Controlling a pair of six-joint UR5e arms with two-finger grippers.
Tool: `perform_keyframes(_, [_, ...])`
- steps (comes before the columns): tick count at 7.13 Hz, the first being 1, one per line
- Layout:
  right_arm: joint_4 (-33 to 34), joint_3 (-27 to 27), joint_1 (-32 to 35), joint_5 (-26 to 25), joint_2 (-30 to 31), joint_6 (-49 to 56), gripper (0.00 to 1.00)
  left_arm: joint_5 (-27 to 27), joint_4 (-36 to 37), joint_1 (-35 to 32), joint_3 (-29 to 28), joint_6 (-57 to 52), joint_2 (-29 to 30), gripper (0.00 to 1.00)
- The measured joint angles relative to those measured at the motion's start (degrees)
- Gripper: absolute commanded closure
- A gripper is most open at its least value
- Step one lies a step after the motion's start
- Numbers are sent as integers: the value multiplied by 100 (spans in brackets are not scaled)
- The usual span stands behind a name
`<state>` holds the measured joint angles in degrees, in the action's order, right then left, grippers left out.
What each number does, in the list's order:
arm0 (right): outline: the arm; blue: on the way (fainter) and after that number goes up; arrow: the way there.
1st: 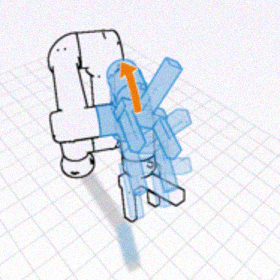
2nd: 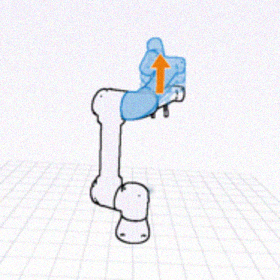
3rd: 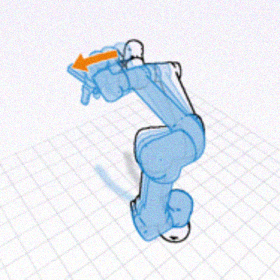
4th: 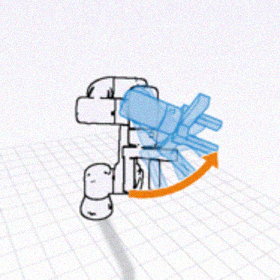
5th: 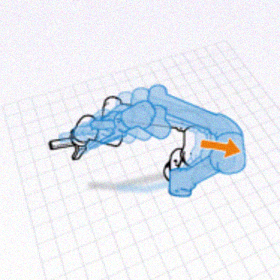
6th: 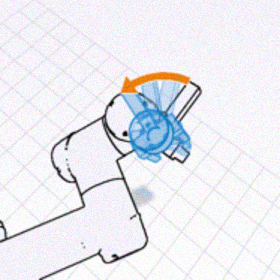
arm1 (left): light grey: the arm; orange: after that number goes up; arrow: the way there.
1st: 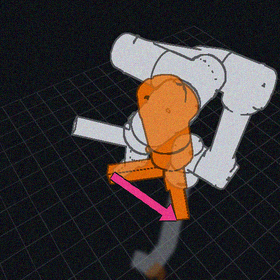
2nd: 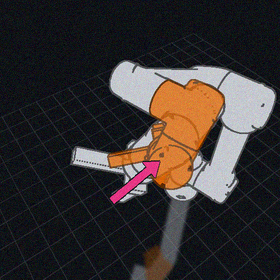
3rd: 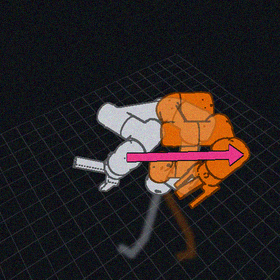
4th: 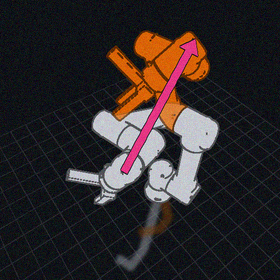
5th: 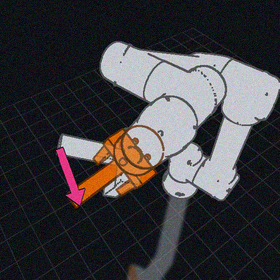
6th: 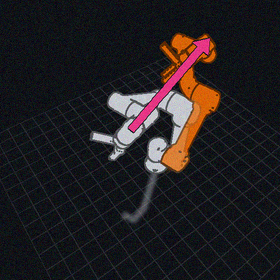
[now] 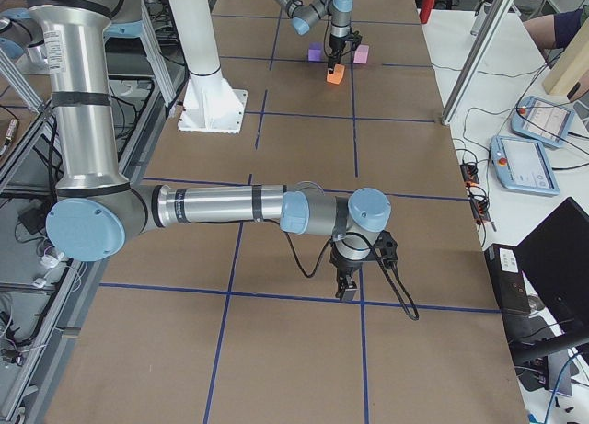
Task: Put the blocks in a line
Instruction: 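Lift the orange cube with the left gripper toward the pink cube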
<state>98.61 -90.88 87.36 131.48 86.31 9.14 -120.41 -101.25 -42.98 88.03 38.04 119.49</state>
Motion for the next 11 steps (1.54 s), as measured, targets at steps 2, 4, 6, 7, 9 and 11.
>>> perform_keyframes(2, [0,0,0,0,0,0,0,0,-62,31,-177,0,75,2])
perform_keyframes(4, [0,0,0,0,0,0,0,0,-172,122,-270,2,74,61])
perform_keyframes(6, [0,0,0,0,0,0,0,0,-221,152,-258,-3,67,100])
perform_keyframes(7, [0,0,0,0,0,0,0,-6,-222,129,-228,-4,66,100])
perform_keyframes(9, [0,0,0,0,0,0,0,-150,68,-257,193,-115,21,100])
perform_keyframes(11, [0,0,0,0,0,0,0,-223,871,-847,725,-774,-96,100])
